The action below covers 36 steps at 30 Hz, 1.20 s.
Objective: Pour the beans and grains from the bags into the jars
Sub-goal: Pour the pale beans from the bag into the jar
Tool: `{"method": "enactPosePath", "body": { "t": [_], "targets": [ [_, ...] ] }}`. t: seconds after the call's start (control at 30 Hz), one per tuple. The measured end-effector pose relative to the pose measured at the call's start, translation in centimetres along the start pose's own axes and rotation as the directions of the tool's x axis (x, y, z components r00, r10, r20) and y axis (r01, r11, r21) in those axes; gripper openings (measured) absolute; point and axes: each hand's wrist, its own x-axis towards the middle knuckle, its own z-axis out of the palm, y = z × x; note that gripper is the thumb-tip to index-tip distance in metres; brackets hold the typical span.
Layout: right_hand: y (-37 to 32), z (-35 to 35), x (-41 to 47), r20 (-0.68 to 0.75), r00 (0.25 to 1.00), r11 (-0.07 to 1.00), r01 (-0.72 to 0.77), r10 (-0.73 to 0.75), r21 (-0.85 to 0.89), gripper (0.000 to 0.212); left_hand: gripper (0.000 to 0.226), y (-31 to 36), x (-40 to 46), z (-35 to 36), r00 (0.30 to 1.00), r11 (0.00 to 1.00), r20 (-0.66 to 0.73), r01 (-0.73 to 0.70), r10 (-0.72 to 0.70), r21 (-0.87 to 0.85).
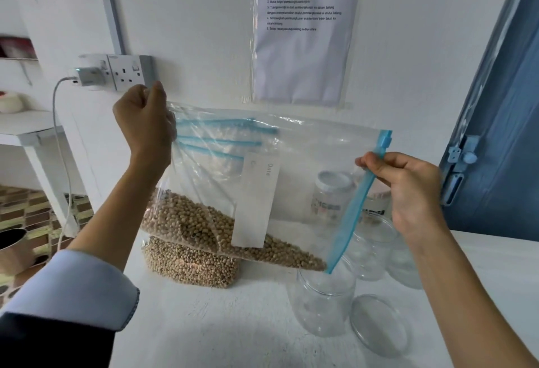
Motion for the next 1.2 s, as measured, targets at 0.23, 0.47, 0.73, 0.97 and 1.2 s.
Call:
{"method": "enactPosePath", "body": {
  "t": [0.23, 0.47, 0.73, 0.97, 1.2],
  "targets": [
    [0.0, -0.2, 0.5, 0.023, 1.000, 1.000, -0.019, 0.019, -0.020, 0.011, 0.043, 1.0, -1.1, 0.1, 0.998, 0.999, -0.051, -0.037, 0.038, 0.012],
    [0.3, 0.1, 0.7, 0.030, 0.999, 0.999, -0.038, 0.038, -0.016, 0.016, 0.044, 1.7, -1.4, 0.1, 0.994, 0.996, -0.091, -0.047, 0.053, 0.069],
    [0.6, 0.2, 0.3, 0.060, 0.998, 0.999, -0.028, 0.030, -0.036, 0.015, 0.040, 1.2, -1.2, 0.0, 0.993, 0.998, -0.100, -0.066, 0.066, 0.005],
    [0.8, 0.1, 0.2, 0.045, 0.999, 0.999, -0.009, 0.010, -0.036, 0.021, 0.039, 1.2, -0.8, 0.5, 0.994, 0.996, -0.079, -0.083, 0.081, -0.021],
    [0.4, 0.5, 0.8, 0.101, 0.995, 0.996, 0.021, -0.013, -0.081, 0.018, 0.039, 0.8, -0.5, 0.5, 0.993, 0.992, -0.072, -0.094, 0.088, -0.079]
  ]
}}
